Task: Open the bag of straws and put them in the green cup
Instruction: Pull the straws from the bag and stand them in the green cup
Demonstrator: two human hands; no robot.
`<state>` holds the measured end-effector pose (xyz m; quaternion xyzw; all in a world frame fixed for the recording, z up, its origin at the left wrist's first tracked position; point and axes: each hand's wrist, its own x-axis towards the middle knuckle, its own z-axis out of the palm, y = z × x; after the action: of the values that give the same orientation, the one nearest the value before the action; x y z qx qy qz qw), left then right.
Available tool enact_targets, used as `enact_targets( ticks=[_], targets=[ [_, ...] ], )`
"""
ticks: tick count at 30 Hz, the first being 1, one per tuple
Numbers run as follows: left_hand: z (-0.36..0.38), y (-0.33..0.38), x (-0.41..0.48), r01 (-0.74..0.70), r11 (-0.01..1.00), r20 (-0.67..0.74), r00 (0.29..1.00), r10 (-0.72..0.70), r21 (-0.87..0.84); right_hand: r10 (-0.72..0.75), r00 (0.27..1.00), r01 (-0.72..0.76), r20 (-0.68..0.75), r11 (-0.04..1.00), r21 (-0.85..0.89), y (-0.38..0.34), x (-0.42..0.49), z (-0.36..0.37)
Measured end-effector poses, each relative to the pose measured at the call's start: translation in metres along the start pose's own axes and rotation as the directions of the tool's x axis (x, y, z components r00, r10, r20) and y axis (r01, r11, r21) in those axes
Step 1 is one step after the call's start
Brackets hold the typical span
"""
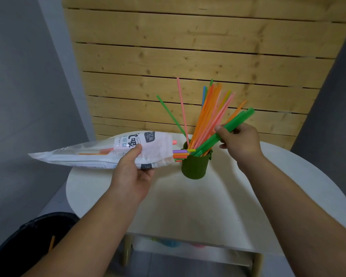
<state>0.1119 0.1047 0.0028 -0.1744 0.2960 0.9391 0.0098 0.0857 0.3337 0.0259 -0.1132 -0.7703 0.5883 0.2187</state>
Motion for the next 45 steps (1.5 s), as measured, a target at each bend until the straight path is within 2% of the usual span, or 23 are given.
enact_targets(
  ticks=[3, 8, 16, 18, 21, 26, 28, 32, 35, 41, 45],
  targets=[
    [0.0, 0.0, -0.001, 0.0, 1.0, 0.005, 1.0, 0.0, 0.004, 0.008, 1.0, -0.008, -0.007, 1.0, -0.005, 0.002, -0.001, 0.0],
    [0.001, 0.001, -0.004, 0.005, 1.0, 0.016, 1.0, -0.005, 0.004, 0.102, 0.993, -0.112, 0.061, 0.975, 0.192, 0.001, -0.004, -0.005],
    [0.002, 0.001, -0.008, 0.01, 1.0, 0.022, 1.0, -0.01, -0.003, 0.11, 0.992, -0.117, 0.056, 0.983, 0.139, 0.005, -0.013, -0.009],
    [0.002, 0.001, -0.009, 0.007, 1.0, 0.029, 1.0, -0.007, -0.001, 0.162, 0.984, -0.173, 0.077, 0.971, 0.168, 0.006, -0.016, -0.009],
    [0.003, 0.002, -0.01, 0.006, 1.0, 0.027, 1.0, -0.006, 0.002, 0.323, 0.938, -0.342, 0.125, 0.921, 0.187, 0.004, -0.023, -0.009],
    [0.006, 0.003, -0.011, -0.007, 1.0, 0.045, 0.999, 0.007, -0.005, 0.51, 0.811, -0.529, 0.287, 0.849, -0.013, -0.008, -0.044, -0.011],
    [0.007, 0.002, -0.013, -0.017, 1.0, 0.06, 0.998, 0.017, -0.005, 0.455, 0.819, -0.497, 0.349, 0.867, 0.037, -0.014, -0.051, -0.006],
    [0.01, 0.0, -0.017, -0.038, 0.999, 0.092, 0.995, 0.036, 0.011, 0.243, 0.872, -0.38, 0.424, 0.883, 0.275, -0.022, -0.066, 0.01],
    [0.011, -0.001, -0.019, -0.054, 0.998, 0.104, 0.993, 0.051, 0.022, 0.162, 0.9, -0.277, 0.404, 0.929, 0.246, -0.02, -0.07, 0.016],
    [0.009, 0.003, -0.017, -0.048, 0.999, 0.095, 0.994, 0.047, 0.013, 0.127, 0.942, -0.186, 0.311, 0.968, 0.167, -0.023, -0.066, 0.013],
    [0.008, 0.008, -0.015, -0.041, 0.999, 0.071, 0.997, 0.042, -0.009, 0.135, 0.937, -0.212, 0.322, 0.953, 0.217, -0.026, -0.057, 0.001]
  ],
)
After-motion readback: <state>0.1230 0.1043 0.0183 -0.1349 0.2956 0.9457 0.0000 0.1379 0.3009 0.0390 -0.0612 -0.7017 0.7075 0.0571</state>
